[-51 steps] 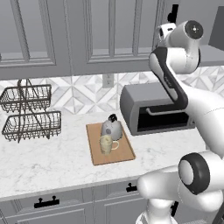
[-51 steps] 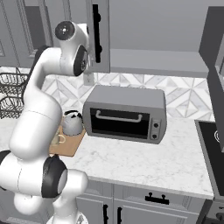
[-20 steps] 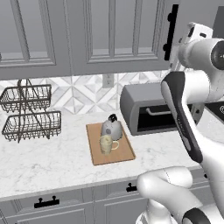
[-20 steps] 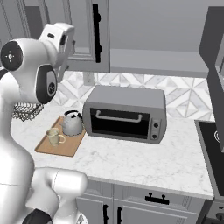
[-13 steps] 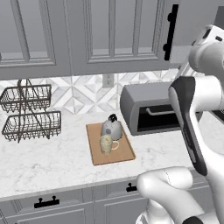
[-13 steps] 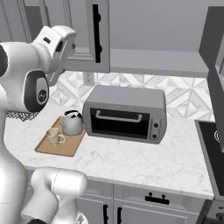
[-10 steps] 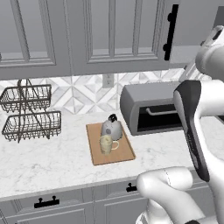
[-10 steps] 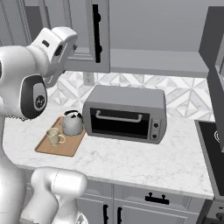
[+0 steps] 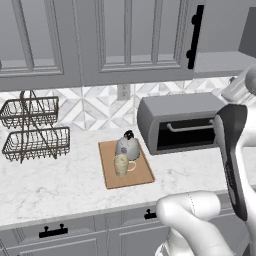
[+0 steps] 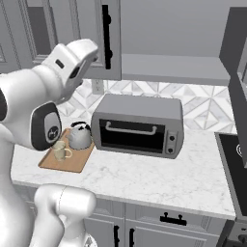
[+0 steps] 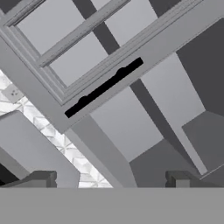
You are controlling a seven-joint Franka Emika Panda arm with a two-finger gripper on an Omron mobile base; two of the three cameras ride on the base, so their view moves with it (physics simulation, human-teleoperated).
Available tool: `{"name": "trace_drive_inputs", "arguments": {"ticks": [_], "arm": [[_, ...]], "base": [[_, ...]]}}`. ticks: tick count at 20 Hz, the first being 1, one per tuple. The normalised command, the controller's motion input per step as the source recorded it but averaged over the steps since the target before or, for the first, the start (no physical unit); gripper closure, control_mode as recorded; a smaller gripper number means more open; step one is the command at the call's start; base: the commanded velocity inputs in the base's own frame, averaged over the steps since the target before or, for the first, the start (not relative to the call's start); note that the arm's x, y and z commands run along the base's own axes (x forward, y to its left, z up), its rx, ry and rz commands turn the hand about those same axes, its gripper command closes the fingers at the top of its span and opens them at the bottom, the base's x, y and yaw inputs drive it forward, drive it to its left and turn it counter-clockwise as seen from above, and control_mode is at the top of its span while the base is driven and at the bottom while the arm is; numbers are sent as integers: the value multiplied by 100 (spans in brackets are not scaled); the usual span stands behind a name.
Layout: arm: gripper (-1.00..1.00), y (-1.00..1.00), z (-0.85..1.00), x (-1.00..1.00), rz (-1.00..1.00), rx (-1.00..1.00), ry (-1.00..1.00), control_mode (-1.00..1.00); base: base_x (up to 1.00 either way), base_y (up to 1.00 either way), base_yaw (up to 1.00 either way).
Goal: Pick the kettle from the counter and place it on the tray. Then pick the mug from the cabinet and place it on the tray. Then close the cabinet doors.
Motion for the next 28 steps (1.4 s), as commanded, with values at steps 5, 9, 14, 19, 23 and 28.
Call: {"name": "trace_drive_inputs", "arguments": {"ticks": [5,9,14,19,23,28], "arm": [[-100,-34,0,0,-5,0,-1,-100],[-100,-32,2,-9,0,2,-5,-100],[-100,-32,0,-6,0,0,-1,-100],[-100,-40,0,-8,0,0,-1,-100],[-100,-33,0,-15,0,-2,-1,-100],[-100,-26,-5,-11,0,-11,-3,-100]], "base": [[0,0,0],[0,0,0],[0,0,0],[0,0,0],[0,0,0],[0,0,0]]}}
